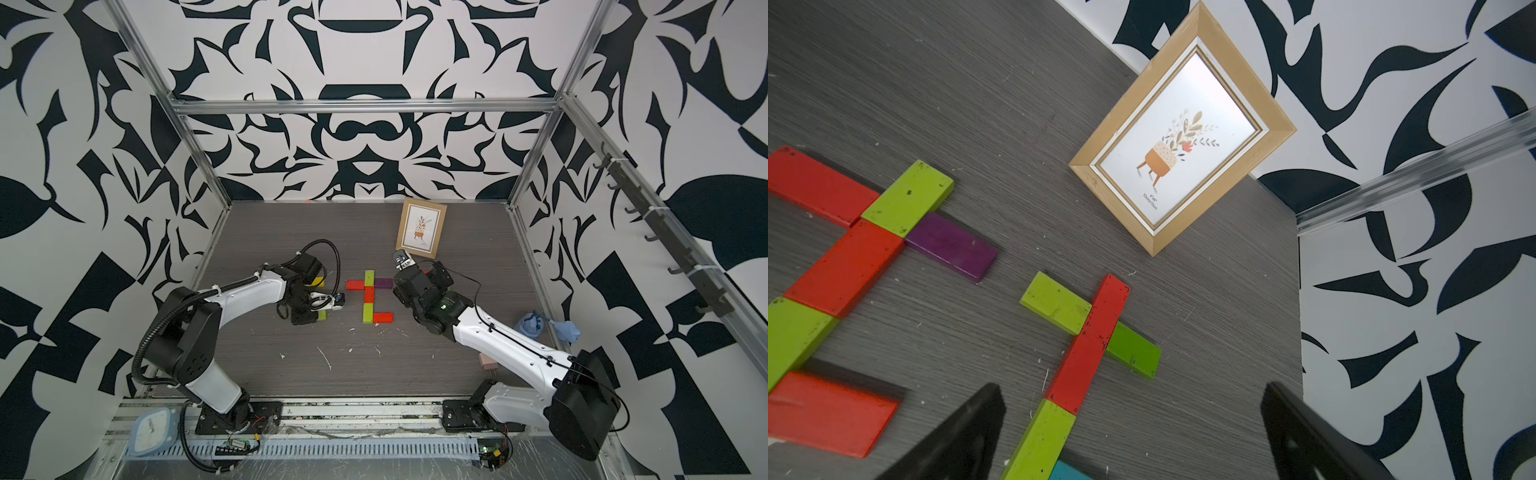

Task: Assemble the letter t with building blocks
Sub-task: Assemble the building block at the center of the board.

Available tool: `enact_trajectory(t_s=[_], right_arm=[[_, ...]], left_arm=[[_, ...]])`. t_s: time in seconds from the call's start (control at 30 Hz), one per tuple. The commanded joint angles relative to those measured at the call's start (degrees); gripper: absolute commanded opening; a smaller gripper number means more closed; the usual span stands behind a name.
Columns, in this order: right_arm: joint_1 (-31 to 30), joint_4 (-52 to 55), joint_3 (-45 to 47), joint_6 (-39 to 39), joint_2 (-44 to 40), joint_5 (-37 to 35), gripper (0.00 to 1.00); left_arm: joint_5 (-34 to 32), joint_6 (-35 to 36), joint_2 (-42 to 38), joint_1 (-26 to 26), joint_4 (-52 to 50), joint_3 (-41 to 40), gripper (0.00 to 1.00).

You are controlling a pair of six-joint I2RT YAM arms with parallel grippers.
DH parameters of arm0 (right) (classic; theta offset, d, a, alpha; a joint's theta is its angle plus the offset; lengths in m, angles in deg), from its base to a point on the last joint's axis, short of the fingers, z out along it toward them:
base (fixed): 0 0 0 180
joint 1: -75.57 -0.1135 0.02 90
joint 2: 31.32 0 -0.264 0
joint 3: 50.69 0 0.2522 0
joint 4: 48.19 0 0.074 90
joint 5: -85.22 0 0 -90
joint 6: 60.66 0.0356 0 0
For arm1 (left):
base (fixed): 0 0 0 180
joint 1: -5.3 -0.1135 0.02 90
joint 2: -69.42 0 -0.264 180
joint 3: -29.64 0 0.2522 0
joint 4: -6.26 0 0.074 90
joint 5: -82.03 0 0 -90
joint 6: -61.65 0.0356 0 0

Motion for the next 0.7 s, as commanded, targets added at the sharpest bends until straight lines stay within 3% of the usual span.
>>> enact_trajectory(t_s=[0.0, 0.67], right_arm=[[0.04, -1.17, -1.58, -0.11, -0.63, -0.5, 1.0], [0.0, -1.36, -1.55, 0.21, -0.21, -0.49, 1.0]], left_arm=[[0.76, 0.39, 0.69, -0.4, -1.22, -0.29, 0.0], [0.69, 0.57, 1.39, -0.66, -1.62, -0.74, 0.0]])
